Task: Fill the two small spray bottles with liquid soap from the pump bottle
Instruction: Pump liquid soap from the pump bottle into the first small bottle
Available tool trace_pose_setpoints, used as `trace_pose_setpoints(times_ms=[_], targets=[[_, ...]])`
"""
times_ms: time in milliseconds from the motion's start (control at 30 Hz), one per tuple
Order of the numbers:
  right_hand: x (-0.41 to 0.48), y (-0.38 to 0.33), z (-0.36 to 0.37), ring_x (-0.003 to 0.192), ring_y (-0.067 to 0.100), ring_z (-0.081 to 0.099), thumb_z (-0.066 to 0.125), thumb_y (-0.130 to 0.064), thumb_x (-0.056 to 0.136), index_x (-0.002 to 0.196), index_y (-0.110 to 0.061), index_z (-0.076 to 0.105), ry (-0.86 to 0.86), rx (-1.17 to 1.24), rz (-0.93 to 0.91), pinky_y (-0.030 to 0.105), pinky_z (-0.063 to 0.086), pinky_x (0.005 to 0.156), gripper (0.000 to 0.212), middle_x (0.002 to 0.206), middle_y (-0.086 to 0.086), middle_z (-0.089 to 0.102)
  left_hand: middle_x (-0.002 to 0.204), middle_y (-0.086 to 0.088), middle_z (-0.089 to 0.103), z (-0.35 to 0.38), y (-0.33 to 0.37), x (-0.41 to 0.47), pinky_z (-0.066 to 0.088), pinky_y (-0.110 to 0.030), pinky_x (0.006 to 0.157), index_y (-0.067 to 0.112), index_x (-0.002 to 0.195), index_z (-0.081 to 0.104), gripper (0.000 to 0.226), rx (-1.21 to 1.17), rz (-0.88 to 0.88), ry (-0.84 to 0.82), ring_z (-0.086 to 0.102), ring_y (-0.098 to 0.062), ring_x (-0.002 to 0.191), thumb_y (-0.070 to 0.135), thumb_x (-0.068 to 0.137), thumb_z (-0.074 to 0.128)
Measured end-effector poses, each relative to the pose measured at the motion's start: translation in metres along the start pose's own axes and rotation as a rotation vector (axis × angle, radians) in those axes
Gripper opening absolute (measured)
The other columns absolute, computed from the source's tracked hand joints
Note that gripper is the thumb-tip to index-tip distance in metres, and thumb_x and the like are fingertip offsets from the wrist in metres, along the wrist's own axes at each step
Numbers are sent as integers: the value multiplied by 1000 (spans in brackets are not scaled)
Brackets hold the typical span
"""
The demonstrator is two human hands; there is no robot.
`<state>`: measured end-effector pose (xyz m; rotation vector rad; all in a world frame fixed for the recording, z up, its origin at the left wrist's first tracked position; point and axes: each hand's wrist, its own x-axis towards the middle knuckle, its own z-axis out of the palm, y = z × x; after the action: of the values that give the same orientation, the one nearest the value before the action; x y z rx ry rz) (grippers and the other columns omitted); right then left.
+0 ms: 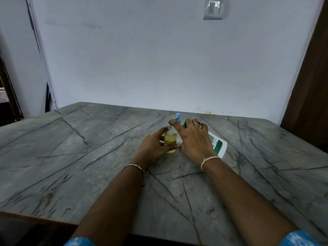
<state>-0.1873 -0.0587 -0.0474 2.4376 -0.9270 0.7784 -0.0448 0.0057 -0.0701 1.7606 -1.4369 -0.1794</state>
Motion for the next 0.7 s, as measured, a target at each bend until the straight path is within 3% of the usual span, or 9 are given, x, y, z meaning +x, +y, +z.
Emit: trace_pose_setpoints(times_ms=[233,433,700], targets=[[1,-1,0,111,32,50,69,-25,79,138,-33,30,11,8,17,48,38,94,71,117,12,54,123,-3,64,0,1,0,49,-29,90,28,144,35,83,21,3,-9,65,-18,102,48,74,75],[-1,1,2,110,31,51,71,-23,77,139,-35,25,20,-22,-6,48,39,93,78,115,12,55,123,-3,64,0,2,-1,45,-23,85,27,144,35,82,14,2,-14,66,-16,100,45,75,75],[0,1,0,109,32,50,69,-20,76,138,-32,31,16,-14,15,46,38,92,74,114,12,53,121,-4,65,-1,4,-2,50,-27,87,26,144,36,81,21,17,-6,67,-18,99,43,75,76]])
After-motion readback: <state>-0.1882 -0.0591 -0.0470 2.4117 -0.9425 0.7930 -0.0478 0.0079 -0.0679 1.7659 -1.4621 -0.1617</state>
